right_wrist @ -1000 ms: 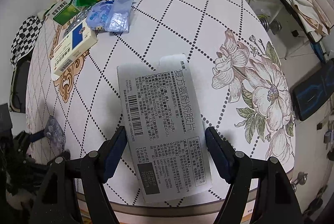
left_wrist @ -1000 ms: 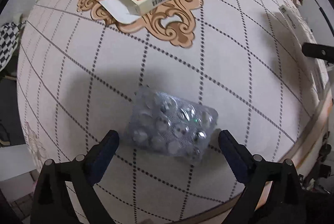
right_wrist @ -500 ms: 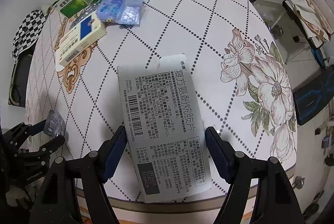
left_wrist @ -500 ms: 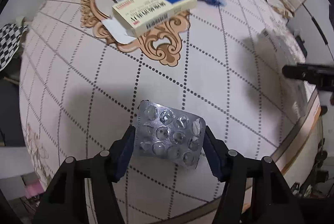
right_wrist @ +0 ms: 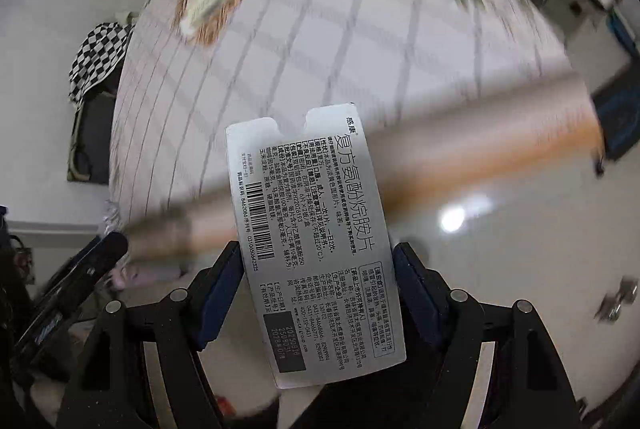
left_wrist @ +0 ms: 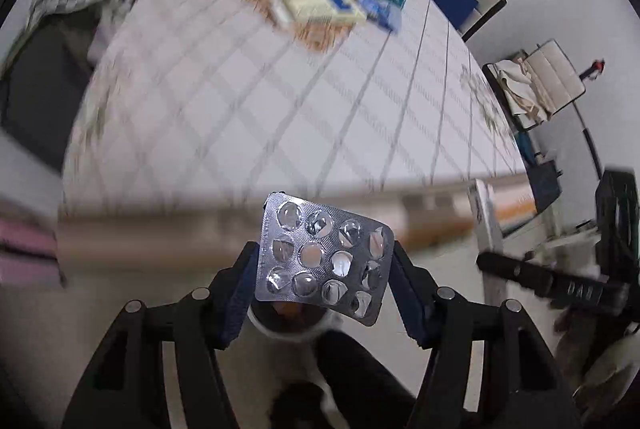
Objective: Collect trash
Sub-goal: 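Carry the blister pack and leaflet over the bin and open both tools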
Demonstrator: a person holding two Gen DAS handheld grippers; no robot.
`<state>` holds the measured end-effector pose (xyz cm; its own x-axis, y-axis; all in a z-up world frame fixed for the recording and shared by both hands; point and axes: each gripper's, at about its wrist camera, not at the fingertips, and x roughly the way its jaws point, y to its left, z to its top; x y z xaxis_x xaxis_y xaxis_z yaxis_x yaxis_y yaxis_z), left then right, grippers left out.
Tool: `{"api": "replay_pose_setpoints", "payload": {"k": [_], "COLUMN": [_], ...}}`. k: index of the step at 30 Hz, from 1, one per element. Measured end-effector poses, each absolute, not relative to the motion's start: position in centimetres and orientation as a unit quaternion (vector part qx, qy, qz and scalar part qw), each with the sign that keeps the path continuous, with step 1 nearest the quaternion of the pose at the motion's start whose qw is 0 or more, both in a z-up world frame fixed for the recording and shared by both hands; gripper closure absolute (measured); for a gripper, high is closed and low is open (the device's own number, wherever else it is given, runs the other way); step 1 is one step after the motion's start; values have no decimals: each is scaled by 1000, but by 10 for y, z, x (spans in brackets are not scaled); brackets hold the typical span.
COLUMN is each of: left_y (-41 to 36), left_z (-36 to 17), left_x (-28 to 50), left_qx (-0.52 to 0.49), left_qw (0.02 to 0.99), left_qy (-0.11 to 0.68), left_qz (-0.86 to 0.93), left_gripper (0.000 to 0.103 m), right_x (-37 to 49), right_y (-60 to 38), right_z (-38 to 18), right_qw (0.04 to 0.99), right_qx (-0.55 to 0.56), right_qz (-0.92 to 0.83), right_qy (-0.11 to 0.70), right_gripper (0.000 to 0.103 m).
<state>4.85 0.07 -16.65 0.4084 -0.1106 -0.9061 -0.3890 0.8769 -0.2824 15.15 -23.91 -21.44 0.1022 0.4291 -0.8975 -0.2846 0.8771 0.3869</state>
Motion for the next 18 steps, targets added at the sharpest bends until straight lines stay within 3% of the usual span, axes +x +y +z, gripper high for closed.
{"api": "replay_pose_setpoints", "payload": {"k": [7, 13, 18], "left_y": [-20, -7, -2], "left_z": [-268, -408, -518], "left_x": [-13, -2, 21], "left_qx": [-296, -321, -328], "left_qw": [747, 718, 702], "left_qy": [592, 612, 626], "left_qz": [64, 80, 80], "left_gripper": [43, 42, 30], "right_x": [61, 75, 104], "right_y": [-267, -250, -220], "right_z": [-314, -469, -585], "right_qw": [686, 661, 649], "right_qx": [89, 101, 96], "right_qz": [215, 184, 194], "right_qy": [689, 720, 730], "right_gripper": [26, 26, 26]}}
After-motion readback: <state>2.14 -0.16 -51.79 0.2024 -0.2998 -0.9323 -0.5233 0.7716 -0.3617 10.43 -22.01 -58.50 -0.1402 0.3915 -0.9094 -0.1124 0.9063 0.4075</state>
